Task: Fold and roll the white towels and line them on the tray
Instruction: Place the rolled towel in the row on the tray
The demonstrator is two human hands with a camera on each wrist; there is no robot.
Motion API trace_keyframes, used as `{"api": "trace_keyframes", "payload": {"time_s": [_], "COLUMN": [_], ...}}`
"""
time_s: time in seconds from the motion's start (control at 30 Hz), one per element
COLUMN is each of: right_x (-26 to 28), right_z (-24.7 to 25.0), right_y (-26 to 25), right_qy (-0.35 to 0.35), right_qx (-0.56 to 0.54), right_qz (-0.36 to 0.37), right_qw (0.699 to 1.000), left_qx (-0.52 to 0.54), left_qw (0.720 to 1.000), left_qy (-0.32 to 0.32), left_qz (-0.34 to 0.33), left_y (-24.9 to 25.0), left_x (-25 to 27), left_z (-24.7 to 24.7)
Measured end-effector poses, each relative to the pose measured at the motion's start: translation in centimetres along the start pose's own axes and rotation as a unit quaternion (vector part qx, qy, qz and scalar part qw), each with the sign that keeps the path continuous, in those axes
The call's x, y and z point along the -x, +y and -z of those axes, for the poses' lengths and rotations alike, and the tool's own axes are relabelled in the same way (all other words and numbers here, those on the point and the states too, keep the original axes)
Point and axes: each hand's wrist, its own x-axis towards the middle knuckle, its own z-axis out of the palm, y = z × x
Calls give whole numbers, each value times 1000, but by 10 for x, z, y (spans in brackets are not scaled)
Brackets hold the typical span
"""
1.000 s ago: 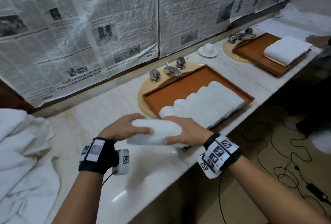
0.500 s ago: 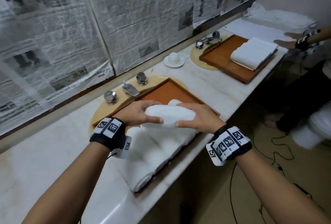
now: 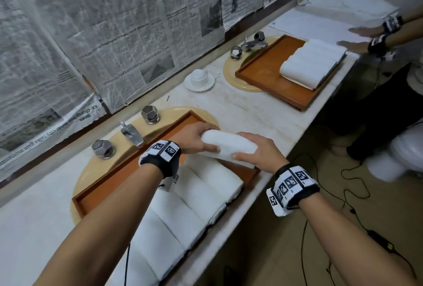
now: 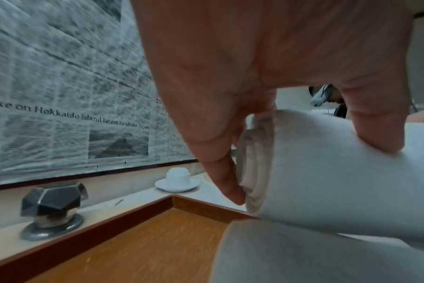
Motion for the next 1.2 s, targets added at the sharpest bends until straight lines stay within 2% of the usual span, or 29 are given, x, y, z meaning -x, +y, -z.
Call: {"api": "trace_keyframes", "payload": {"time_s": [0.17,0.43,0.53,0.67,0.9,1.2], "right_x": [-3,6,10,14,21,14], "right_z": [-14,-33,-37,-42,-45,-42], "right_y": [19,26,23,24,26,22], "right_qy": [19,28,17,5,-2,0], "right_qx": [-15,24,68,182,98,114], "right_qz": [-52,-106,-106,-110,-117,-122], "right_qw": [998,994,992,977,988,986], "left_qx": [-10,-74,-61,-60,-75,-116], "left_qw": [999,997,997,997,995,990], "left_qy": [-25,-12,-26,-31,-31,-3], "left_qz": [17,23,40,39,51,82], "left_y": [-12,-16,-17,-17,-19,-9], "left_x": [-23,-1,11,19,37,58], "left_z": [-12,-27,-33,-34,-41,-64]}}
